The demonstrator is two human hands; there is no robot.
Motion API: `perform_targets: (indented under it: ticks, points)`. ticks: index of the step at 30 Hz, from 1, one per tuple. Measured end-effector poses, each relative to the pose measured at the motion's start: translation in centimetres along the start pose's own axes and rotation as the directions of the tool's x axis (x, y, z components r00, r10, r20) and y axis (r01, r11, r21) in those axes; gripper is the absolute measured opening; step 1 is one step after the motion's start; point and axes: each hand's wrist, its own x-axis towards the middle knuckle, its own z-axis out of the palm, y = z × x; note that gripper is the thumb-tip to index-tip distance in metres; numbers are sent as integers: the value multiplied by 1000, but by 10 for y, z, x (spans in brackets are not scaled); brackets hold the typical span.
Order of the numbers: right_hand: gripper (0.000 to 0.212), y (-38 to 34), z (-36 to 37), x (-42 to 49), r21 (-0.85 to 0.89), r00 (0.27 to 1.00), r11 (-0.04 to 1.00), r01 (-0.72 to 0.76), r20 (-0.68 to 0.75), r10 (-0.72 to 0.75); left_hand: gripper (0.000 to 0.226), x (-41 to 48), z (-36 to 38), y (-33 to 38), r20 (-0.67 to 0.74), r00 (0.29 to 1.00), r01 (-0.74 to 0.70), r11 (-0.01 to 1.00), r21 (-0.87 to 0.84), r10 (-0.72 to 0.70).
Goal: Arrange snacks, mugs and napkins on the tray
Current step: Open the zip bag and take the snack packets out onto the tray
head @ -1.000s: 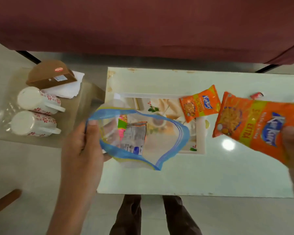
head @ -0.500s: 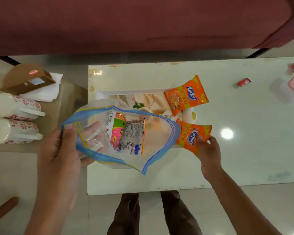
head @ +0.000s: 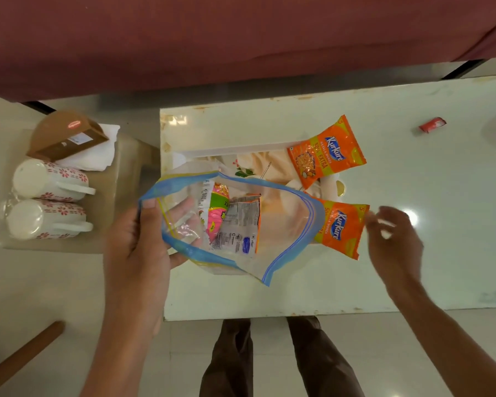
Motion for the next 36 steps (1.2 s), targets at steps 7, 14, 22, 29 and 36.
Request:
perform_targets:
  ticks: [7, 14, 22, 29, 36]
  points:
    - [16, -131, -55, -88, 173, 700, 741, 649, 246, -671, 29, -17, 6, 9, 7, 1000, -5, 1000, -10, 5]
    - [41, -158, 30, -81, -181, 185, 41, 983, 939, -290, 30, -35, 7, 24, 22, 998, -65, 996, 66, 64]
    - [29, -148, 61, -65, 15, -140, -455, 890, 960, -242, 31, -40, 6, 43, 42, 991, -127, 988, 92, 124]
    - [24, -185, 54, -66, -4, -162, -408, 913, 915, -371, 31, -30, 2, 46, 49, 987, -155, 983, 97, 151]
    - [18, -207, 37, -61, -31, -33, -170, 985, 931, -364, 29, -15, -5, 41, 72, 990, -121, 993, 9, 120]
